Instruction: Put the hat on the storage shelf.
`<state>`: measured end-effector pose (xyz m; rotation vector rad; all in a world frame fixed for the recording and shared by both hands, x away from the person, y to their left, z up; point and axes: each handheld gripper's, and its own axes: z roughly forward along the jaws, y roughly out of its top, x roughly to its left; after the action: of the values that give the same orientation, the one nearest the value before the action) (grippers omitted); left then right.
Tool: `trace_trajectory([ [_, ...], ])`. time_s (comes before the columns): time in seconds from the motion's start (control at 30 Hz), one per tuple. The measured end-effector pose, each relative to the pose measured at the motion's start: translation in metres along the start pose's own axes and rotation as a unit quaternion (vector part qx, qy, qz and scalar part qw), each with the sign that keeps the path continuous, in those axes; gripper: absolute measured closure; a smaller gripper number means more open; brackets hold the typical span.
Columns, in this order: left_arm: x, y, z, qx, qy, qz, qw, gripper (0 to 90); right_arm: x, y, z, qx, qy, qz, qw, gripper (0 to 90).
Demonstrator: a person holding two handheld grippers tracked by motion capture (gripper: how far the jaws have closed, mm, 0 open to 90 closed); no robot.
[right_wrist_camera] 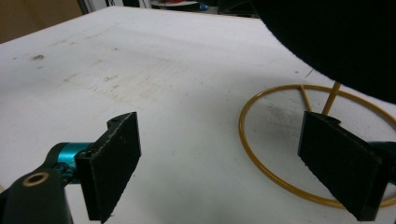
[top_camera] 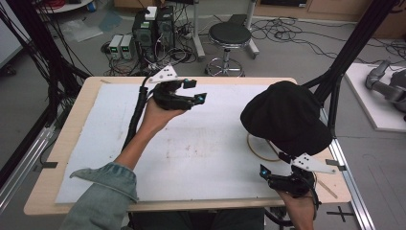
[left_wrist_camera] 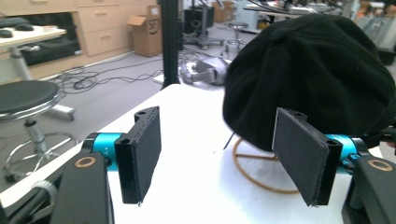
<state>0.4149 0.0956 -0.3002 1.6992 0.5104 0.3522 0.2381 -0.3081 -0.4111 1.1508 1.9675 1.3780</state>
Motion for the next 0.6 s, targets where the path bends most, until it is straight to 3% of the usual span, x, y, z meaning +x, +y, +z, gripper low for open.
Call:
trace_trajectory([
  [0.27,0.016,-0.028,-0.05,0.001,0.046,-0.013,0.9989,32.6,0.0,0.0,0.002,0.003,-0.002,0.0,1.0,13.0],
  [0.6,0.016,-0.063,-0.109,0.012,0.093,-0.007,0.9956,30.7,0.002,0.001,0.003,0.005,-0.003,-0.005,1.0,13.0],
])
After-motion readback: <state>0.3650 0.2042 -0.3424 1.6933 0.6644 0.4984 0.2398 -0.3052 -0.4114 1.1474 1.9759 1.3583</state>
